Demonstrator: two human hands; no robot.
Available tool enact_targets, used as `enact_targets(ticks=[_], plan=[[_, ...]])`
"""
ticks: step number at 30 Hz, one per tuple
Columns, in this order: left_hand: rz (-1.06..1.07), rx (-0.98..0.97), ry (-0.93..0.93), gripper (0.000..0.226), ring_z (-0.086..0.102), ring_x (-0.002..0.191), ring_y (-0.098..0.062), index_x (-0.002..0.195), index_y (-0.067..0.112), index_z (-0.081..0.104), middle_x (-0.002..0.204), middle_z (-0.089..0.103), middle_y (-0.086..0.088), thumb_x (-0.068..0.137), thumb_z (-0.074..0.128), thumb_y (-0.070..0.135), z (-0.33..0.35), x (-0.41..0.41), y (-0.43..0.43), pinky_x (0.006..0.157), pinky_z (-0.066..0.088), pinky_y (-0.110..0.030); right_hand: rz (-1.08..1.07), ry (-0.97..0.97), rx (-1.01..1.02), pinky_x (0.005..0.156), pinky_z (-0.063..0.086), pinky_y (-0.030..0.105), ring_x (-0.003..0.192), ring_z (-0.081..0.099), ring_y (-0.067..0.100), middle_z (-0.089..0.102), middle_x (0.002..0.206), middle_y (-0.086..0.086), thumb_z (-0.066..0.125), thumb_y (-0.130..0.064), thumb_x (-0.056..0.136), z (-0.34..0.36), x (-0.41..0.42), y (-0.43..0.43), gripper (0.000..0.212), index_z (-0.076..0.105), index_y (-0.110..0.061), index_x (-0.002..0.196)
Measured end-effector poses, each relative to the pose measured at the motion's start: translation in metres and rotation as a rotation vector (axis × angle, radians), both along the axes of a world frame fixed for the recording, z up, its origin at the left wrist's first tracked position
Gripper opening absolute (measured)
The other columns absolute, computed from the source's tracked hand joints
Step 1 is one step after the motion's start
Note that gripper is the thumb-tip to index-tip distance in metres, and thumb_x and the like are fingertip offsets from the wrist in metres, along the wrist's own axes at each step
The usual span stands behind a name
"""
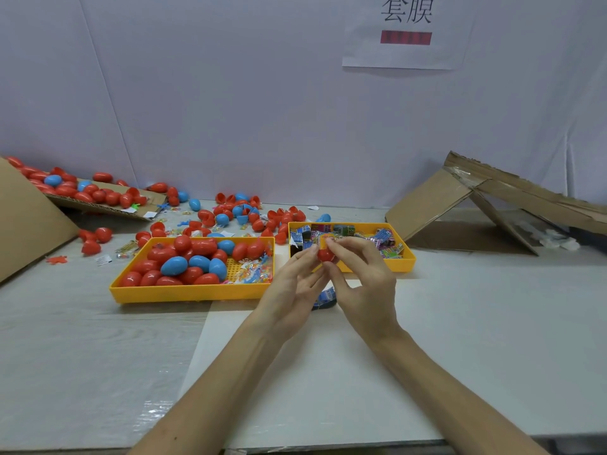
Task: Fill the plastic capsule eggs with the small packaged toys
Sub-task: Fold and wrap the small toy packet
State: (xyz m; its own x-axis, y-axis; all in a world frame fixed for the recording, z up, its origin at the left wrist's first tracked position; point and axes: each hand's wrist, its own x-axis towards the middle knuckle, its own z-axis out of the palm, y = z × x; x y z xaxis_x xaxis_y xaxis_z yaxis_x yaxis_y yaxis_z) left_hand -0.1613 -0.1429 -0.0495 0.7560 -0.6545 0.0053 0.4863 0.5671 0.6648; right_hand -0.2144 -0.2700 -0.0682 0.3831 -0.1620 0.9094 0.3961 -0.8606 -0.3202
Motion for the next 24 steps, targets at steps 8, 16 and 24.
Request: enact_targets(ticks=[8,16,24], plan=[[-0.038,-0.013,0.044,0.022,0.072,0.108,-0.021,0.103,0.007,0.080,0.119,0.073,-0.015,0.089,0.070,0.019,-0.0015,0.0020,-0.0009,0.081,0.059,-0.026,-0.028,-0.005,0.054,0.100,0.046,0.015,0.107,0.064,0.012,0.073,0.110,0.007,0.078,-0.002,0.082,0.0009,-0.0002,-0.0013,0.030,0.074,0.000,0.112],[-0.080,0.055,0.014,0.019,0.073,0.100,-0.017,0.098,0.013,0.082,0.112,0.075,-0.009,0.090,0.068,0.024,-0.0030,0.0024,-0.0009,0.090,0.058,-0.030,-0.022,-0.019,0.036,0.092,0.054,0.025,0.098,0.069,0.017,0.073,0.104,0.008,0.079,0.000,0.081,0.0011,-0.0013,-0.0039,0.023,0.076,0.001,0.104],[-0.113,0.050,0.021,0.026,0.070,0.113,-0.022,0.103,0.011,0.081,0.115,0.074,-0.010,0.095,0.062,0.027,-0.0007,0.0018,-0.0006,0.102,0.049,-0.038,0.025,0.054,0.082,0.098,0.051,0.032,0.111,0.064,0.016,0.070,0.116,0.001,0.076,-0.007,0.086,0.0018,-0.0004,-0.0021,0.037,0.071,-0.008,0.123]])
